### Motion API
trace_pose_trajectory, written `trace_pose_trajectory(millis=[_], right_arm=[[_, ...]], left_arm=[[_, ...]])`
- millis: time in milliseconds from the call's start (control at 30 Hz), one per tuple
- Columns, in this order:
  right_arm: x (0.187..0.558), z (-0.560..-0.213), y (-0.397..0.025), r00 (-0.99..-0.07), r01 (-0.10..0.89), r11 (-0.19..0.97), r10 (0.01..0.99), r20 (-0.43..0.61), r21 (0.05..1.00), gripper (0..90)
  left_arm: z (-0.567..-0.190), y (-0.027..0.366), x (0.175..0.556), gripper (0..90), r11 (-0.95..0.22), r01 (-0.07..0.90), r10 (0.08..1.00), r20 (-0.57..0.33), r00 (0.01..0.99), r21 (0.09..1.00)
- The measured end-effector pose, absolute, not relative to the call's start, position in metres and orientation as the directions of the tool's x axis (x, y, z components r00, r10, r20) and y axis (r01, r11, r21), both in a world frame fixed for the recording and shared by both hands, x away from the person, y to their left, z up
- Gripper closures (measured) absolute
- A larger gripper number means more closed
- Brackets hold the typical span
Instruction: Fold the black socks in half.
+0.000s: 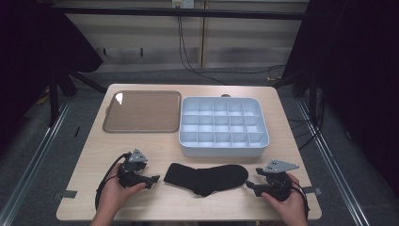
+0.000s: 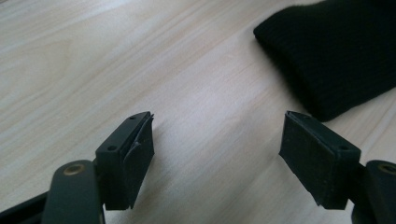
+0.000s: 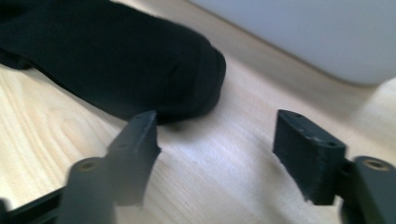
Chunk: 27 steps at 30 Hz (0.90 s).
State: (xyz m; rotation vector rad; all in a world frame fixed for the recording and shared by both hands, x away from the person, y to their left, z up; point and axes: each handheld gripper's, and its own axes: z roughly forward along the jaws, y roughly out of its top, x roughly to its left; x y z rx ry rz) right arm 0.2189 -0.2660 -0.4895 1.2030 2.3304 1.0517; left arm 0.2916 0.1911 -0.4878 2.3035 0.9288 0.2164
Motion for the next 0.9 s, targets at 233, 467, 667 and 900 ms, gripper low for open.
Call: trace_pose_trajectory(millis=[233,467,667,900], right_arm=[[0.220,-0.476,-0.262,-0.590,0.580,0.344,0.802,0.090,0.739,56.7],[0.225,-0.473,-0.249,-0.613,0.575,0.364,0.785,0.091,0.733,78.2],[0.233,-0.475,-0.234,-0.624,0.578,0.392,0.778,0.077,0.716,90.0],[0.237,-0.484,-0.219,-0.641,0.587,0.447,0.766,0.051,0.675,90.0]], left_arm=[[-0.474,0.187,0.292,26.8,-0.510,0.586,0.691,-0.106,0.715,0.629],[-0.472,0.176,0.293,26.8,-0.529,0.575,0.677,-0.097,0.729,0.624],[-0.469,0.166,0.294,26.9,-0.536,0.575,0.672,-0.100,0.734,0.618],[-0.469,0.156,0.296,27.0,-0.527,0.595,0.674,-0.128,0.727,0.607]])
